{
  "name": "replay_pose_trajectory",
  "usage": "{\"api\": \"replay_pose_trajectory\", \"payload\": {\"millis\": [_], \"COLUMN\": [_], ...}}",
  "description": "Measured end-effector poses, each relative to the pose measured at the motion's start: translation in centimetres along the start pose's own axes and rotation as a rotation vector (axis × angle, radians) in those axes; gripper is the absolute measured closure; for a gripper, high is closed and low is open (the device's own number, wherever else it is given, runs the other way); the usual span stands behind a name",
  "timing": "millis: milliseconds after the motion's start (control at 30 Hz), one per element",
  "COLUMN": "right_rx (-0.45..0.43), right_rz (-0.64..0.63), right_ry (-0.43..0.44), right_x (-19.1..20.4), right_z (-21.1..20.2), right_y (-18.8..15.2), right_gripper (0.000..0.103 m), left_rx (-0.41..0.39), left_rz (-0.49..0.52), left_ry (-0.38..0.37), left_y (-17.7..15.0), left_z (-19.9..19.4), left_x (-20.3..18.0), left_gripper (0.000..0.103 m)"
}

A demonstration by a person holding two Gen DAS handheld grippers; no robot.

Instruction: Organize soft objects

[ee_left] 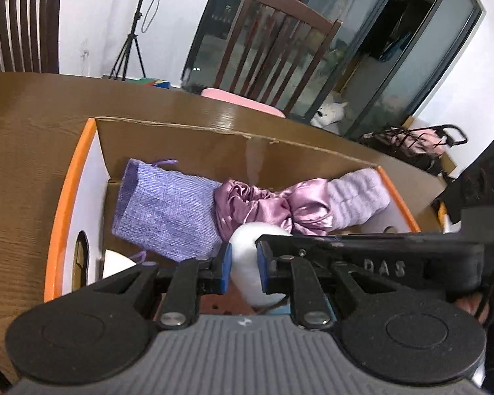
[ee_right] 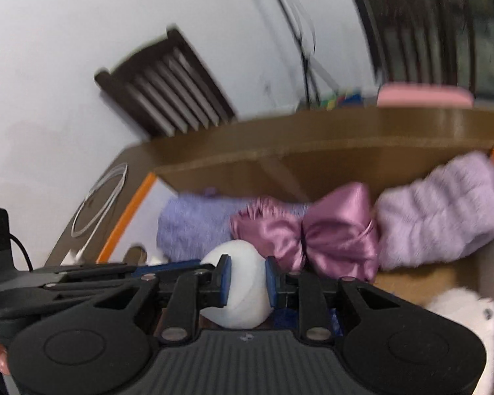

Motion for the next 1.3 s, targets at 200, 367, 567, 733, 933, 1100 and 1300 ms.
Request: {"api": "replay_pose_trajectory", "payload": {"millis": [200,367,567,733,933,1100,1300], "right_rx": [0.012,-0.076,-0.179,-0.29,-0.362,-0.384,-0.411], "right_rz": [0.004,-0.069,-0.18,-0.223,-0.247,-0.234,-0.232], "right_ry": [0.015,-0.151,-0.223,-0.236,-0.261,-0.319,-0.382], "right_x": [-0.6,0.0,3.6,6.5,9.3,11.1,13.3], "right_z": [1.0,-1.6,-8.5,-16.5,-23.3,-25.7,-27.8], "right_y": [-0.6,-0.1,0.1,-2.7,-9.5,-16.2,-22.7], "right_gripper": [0.082,0.055,0.044,0.033,0.02,0.018,0.015], "left_rx": [0.0,-0.072,-0.199,-0.33,-0.455,-0.525,-0.58], "left_rz": [0.007,-0.055,0.043,0.131,0.182,0.179,0.169], "left_ry": [0.056,0.057,0.061,0.088,0.108,0.087,0.062], "left_y": [-0.4,-0.4,-2.9,-6.4,-12.6,-18.4,-23.9], "left_z": [0.6,-1.4,-8.8,-16.2,-22.7,-26.1,-29.4], "left_x": [-0.1,0.5,-0.6,-1.0,-1.5,-1.6,-1.5], "left_gripper": [0.083,0.059,0.054,0.04,0.025,0.013,0.003]}}
Point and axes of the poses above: each gripper's, at about its wrist camera, not at the fingertips, and z roughly the way its jaws point, x to its left, y to its top, the point moved 6 cm from there along z, roughly the way its jaws point, and after that the axes turned 14 degrees about -z, right-handed, at the moved point
